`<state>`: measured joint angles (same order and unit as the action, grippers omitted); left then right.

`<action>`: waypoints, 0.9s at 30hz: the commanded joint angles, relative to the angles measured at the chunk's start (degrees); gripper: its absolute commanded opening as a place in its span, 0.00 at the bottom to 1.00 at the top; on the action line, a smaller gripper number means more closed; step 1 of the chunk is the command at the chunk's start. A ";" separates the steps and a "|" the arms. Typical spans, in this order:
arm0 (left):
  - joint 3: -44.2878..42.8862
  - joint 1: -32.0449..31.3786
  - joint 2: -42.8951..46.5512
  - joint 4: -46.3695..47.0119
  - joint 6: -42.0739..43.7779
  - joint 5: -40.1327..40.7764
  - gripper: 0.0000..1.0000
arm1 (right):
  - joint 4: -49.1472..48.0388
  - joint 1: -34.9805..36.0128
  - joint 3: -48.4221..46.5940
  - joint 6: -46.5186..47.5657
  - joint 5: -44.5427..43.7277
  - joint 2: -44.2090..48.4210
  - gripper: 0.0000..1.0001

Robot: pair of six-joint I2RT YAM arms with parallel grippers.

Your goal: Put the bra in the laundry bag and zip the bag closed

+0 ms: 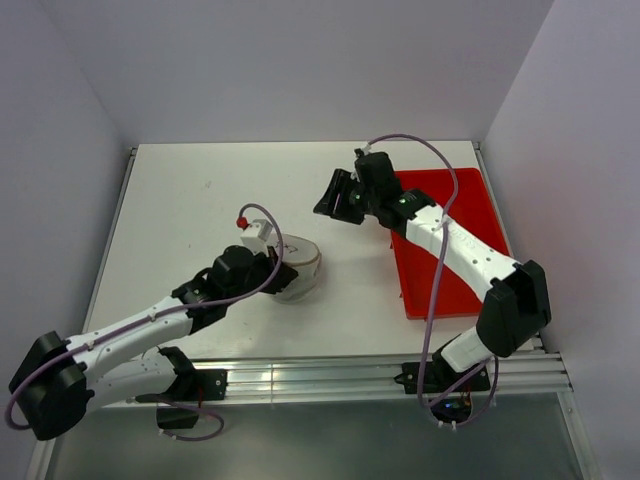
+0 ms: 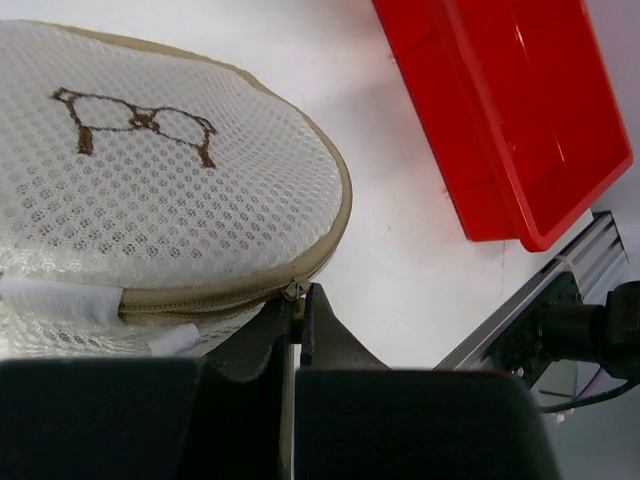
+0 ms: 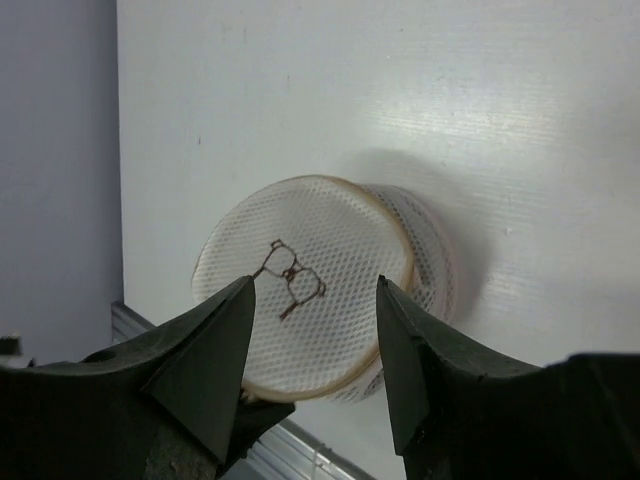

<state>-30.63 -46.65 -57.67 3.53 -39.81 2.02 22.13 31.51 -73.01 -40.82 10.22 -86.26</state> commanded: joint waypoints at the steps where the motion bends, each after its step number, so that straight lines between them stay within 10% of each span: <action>1: -4.78 -1.24 -4.53 7.01 -0.18 -2.81 0.00 | 1.34 0.22 3.56 -2.15 -0.99 6.97 0.59; 12: -6.20 -5.99 -8.86 13.07 -1.76 -0.09 0.00 | -14.28 2.50 29.84 -19.63 6.22 23.23 0.59; 27: -4.35 -9.86 -11.15 15.54 -2.90 2.02 0.00 | -25.11 3.56 37.15 -30.90 6.04 24.29 0.59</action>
<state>-35.70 -55.75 -68.66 15.44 -41.65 4.03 2.96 34.74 -36.82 -68.29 16.62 -64.23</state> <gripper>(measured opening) 0.043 0.592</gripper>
